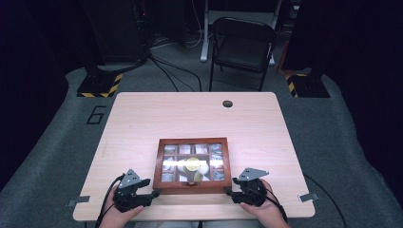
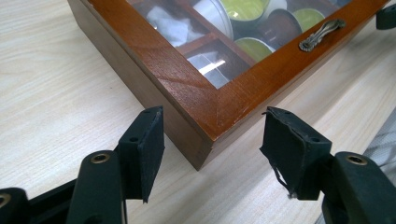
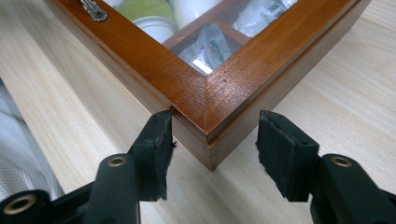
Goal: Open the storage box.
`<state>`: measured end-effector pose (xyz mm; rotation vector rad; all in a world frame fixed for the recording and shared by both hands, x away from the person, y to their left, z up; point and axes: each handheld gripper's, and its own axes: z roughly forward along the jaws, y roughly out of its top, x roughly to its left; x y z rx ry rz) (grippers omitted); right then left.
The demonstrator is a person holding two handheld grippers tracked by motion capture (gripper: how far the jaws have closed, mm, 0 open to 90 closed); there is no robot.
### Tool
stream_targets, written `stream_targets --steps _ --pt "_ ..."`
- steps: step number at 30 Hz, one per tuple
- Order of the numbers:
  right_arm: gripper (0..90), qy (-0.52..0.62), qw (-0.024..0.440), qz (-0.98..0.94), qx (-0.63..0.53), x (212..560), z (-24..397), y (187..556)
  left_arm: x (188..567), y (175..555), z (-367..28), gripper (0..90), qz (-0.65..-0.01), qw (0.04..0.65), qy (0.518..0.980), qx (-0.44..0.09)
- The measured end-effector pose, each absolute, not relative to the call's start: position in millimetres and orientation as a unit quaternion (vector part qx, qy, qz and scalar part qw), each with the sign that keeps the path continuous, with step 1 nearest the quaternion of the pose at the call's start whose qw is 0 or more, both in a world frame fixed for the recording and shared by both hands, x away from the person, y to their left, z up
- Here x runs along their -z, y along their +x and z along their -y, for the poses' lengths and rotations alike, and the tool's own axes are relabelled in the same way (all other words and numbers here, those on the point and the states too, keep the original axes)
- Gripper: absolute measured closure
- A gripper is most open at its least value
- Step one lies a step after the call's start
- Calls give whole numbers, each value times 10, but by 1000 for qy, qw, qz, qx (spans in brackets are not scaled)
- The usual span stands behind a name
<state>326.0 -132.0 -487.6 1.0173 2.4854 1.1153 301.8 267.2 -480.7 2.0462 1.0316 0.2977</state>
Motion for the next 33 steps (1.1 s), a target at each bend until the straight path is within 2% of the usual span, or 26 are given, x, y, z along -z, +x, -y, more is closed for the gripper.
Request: stream_targets --steps 1,9,21,24,33 --pt "492 346 115 -849 -383 4876 1319 3257 4816 3023 -2663 396 -405 402 812 -121" --pt "500 348 113 -848 -384 4862 1325 3264 4821 3038 -2618 444 -397 394 819 -127" --pt "522 342 123 -845 -391 4820 1313 3238 4754 3032 -2620 464 -397 416 806 -144" --pt "524 338 126 -844 -398 4793 1320 3235 4727 3020 -2649 496 -397 426 800 -146" --pt "523 340 128 -837 -410 4758 1325 3236 4699 2998 -2642 481 -393 429 800 -147"
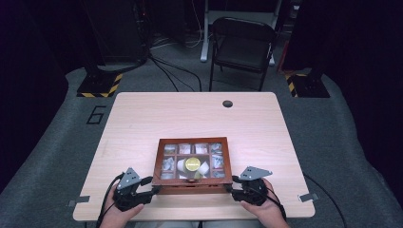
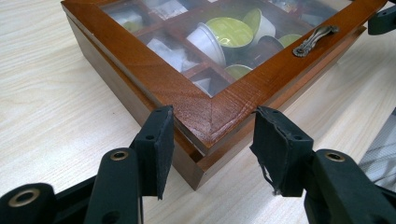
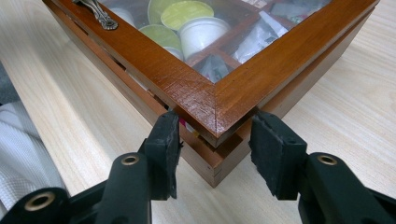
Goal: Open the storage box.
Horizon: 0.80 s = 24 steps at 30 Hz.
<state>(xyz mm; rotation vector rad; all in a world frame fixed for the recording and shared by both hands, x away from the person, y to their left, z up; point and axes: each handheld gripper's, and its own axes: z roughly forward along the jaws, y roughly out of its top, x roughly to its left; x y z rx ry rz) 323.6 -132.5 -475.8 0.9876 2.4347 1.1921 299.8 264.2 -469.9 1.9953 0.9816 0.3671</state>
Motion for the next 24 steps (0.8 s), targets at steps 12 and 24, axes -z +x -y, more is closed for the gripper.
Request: stream_targets --steps 12,24 --pt "518 347 126 -825 -428 4724 1345 3248 4756 3081 -2529 473 -392 407 812 -147" --pt "444 350 131 -833 -407 4798 1273 3341 4695 3090 -2505 438 -406 420 795 -164"
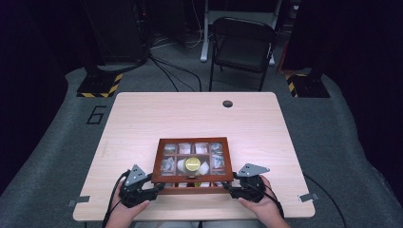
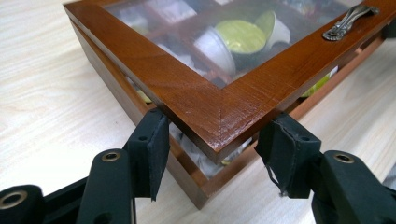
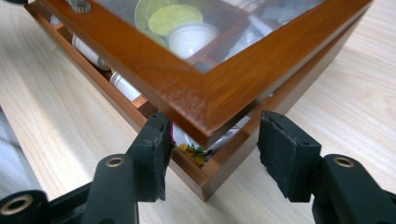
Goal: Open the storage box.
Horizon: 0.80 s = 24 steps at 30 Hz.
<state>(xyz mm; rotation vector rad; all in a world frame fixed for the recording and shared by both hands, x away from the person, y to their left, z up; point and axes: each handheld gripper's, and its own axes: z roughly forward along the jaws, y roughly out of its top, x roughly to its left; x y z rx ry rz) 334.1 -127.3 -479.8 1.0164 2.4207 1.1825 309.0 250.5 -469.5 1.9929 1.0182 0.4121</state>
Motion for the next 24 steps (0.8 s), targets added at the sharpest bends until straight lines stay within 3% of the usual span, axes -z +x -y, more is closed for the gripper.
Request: stream_targets --steps 7,24 --pt "467 351 128 -823 -428 4739 1236 3393 4652 3117 -2505 405 -405 424 791 -173" --pt "405 368 157 -804 -440 4549 1219 3462 4510 3183 -2508 340 -409 435 777 -199"
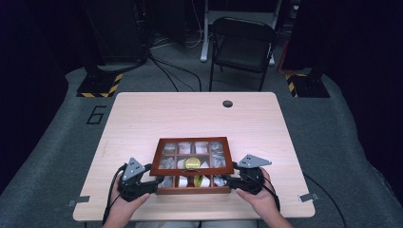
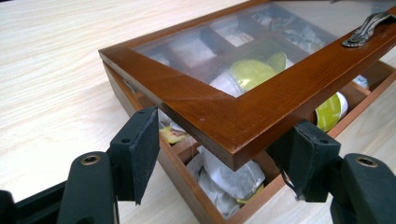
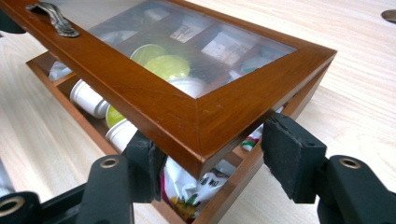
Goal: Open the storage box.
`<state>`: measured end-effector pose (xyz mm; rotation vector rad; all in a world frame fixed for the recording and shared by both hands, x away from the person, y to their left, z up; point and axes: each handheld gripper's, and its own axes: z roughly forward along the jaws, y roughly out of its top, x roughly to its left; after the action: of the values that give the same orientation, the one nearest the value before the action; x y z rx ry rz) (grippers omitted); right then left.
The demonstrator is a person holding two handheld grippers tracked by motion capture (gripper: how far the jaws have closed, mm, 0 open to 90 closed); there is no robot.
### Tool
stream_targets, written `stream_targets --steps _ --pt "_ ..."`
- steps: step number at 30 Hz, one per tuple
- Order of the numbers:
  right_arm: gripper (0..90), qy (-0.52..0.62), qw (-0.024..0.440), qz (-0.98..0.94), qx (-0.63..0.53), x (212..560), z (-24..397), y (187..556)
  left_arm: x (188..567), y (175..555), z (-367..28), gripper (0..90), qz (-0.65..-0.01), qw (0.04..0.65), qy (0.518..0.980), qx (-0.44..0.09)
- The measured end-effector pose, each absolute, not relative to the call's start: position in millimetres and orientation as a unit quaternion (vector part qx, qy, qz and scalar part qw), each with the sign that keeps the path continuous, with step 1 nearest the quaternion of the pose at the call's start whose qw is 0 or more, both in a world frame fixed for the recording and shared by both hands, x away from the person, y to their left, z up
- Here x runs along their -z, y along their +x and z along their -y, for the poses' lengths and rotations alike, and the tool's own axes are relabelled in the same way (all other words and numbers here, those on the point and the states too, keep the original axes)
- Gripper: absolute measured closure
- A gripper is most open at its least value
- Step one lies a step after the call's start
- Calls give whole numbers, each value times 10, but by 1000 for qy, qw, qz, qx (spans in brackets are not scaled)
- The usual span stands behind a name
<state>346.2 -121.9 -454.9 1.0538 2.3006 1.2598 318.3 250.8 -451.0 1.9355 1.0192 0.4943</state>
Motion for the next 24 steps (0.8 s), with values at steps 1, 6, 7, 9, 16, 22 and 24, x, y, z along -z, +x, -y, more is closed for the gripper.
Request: stream_targets --steps 1,6,7,9,16,22,24 --pt "405 368 157 -804 -440 4549 1219 3462 4507 3190 -2505 340 -411 439 774 -197" --pt "379 370 164 -803 -438 4530 1206 3493 4483 3223 -2487 328 -412 433 777 -197" --pt "374 372 163 -802 -437 4527 1204 3493 4475 3228 -2482 325 -411 431 778 -199" --pt "368 375 166 -800 -437 4520 1206 3498 4464 3243 -2482 322 -410 431 779 -200" --pt "344 369 185 -798 -438 4412 1183 3536 4376 3290 -2502 318 -417 444 770 -191" --pt "344 373 177 -793 -448 4312 1192 3603 4272 3385 -2465 308 -420 440 768 -200" --pt "343 378 176 -789 -451 4271 1185 3634 4226 3422 -2461 307 -419 444 765 -204"
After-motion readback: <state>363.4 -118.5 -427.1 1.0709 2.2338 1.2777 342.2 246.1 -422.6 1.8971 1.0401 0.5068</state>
